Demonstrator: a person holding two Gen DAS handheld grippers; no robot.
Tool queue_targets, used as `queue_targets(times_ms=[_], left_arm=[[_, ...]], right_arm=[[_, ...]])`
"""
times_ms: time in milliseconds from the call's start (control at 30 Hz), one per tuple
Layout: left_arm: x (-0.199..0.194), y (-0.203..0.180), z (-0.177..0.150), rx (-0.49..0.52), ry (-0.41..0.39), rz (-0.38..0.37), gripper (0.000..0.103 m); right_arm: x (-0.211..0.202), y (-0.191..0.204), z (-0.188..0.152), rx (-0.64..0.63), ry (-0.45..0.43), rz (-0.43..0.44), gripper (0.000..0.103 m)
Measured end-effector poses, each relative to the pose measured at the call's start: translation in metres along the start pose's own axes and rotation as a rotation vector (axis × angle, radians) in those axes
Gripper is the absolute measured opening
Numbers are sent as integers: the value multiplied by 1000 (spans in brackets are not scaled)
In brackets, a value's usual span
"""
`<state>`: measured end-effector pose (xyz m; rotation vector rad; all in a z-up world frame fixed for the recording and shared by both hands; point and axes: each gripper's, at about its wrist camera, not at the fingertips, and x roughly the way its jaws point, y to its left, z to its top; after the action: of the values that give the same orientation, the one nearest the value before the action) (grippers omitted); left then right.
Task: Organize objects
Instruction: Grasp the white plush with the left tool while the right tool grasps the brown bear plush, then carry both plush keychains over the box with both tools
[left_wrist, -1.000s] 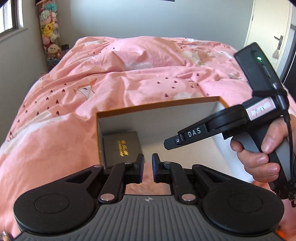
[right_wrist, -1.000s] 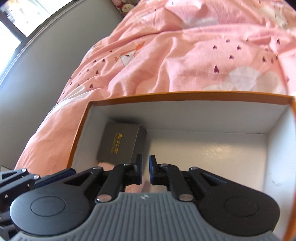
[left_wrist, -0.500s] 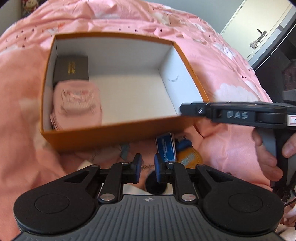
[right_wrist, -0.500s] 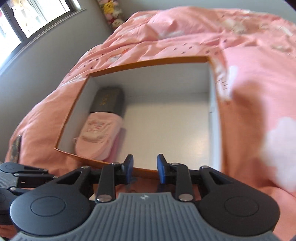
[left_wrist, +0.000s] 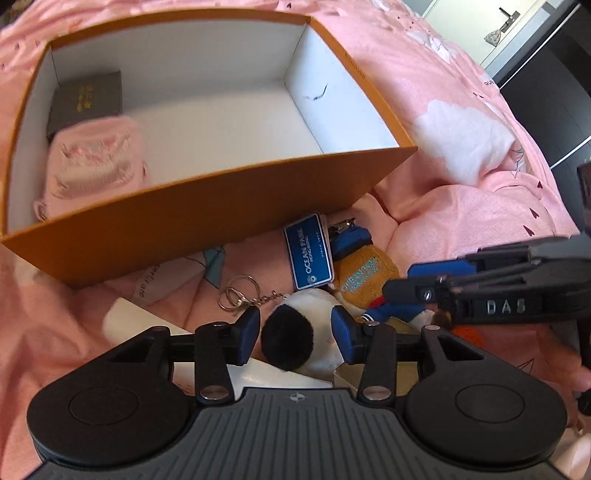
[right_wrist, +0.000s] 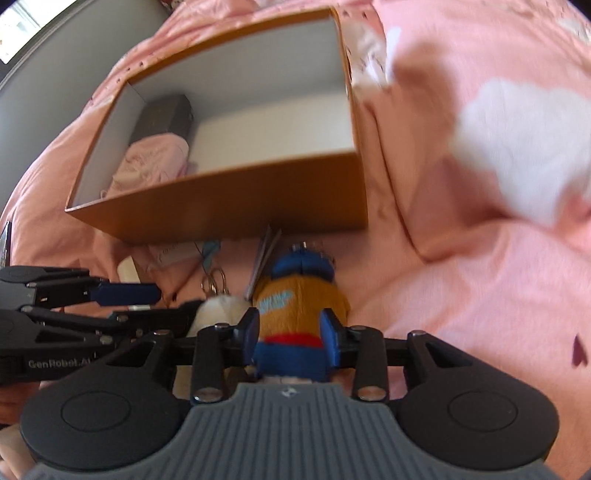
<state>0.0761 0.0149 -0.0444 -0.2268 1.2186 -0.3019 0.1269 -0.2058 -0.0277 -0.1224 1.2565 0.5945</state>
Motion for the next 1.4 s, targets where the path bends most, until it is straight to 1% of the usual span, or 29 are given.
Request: queue_targets(times_ms=[67,100,133,167,267,400,500,633,800,900,1000,1100,1200,1267,1400], left_arm=[[8,4,3,-35,45,-17,55],[12,4,4,-37,62,-11,55],[16,4,5,-33,82,-4,55],[19,4,6,-31,98,-5,59],[29,6,8,-39,152,-38,63],[34,8,10,-54,176,-55,64],[37,10,9,-70,183,-64,64],[37,13,10,-83,188,-68,64],[36,11,10,-77,179,-70,66],[38,9,10,-73,174,-66,68],[41,1,9,-41,168,-39,70],[40,-3,7,-30,148,-14,66],[35,-4,3,-30,124,-7,62],[28,-5,-1,-32,100,-6,58],[14,-9,-5,-26,47,-3,54]], right_arm=[[6,-4,-4,24,45,25,45],[8,-5,-5,33,59,34,49],[9,-5,-5,36,63,33,50],[10,-5,-4,34,73,31,51],[15,-6,0,30,96,32,55],[29,-8,5,26,136,11,59],[40,-13,8,53,167,33,63],[54,-19,10,75,203,56,65],[47,-20,7,78,183,63,57],[39,-25,5,94,160,68,56],[27,-30,4,120,130,84,54],[18,-32,4,131,109,86,54],[14,-30,5,128,93,83,54],[9,-27,5,121,79,84,54],[-3,-23,7,90,28,81,54]])
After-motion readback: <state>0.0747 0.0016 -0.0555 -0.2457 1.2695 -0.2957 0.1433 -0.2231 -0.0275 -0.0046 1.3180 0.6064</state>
